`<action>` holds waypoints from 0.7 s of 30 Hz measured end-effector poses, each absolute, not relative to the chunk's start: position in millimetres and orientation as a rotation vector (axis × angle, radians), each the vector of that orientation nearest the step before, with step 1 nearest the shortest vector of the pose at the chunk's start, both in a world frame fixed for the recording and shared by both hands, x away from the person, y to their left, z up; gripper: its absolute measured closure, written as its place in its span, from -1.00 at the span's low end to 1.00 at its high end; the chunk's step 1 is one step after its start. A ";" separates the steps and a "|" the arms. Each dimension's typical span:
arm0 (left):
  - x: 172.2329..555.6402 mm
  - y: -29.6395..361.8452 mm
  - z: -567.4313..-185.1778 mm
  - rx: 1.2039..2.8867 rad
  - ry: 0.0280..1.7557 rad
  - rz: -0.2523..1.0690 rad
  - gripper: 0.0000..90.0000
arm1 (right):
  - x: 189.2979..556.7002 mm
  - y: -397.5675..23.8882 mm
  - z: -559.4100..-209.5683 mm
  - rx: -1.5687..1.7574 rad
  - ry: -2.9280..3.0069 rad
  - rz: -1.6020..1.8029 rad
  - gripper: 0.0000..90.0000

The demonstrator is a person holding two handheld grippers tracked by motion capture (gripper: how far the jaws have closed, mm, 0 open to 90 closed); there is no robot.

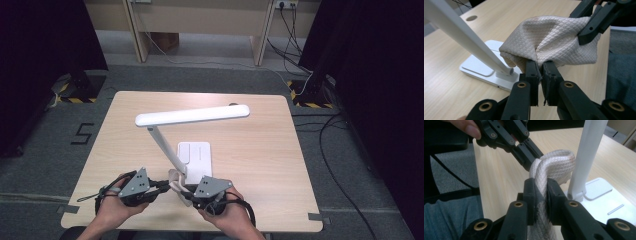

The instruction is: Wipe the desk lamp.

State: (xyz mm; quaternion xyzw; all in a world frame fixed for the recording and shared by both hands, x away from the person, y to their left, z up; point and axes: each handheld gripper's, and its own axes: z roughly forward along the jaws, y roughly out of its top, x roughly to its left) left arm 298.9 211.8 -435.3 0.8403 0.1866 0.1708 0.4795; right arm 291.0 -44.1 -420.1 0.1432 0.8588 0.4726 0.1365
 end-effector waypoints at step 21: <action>298.9 226.9 -424.7 1.950 0.562 0.495 0.89 | 298.1 -45.1 -412.3 0.495 2.415 1.509 0.31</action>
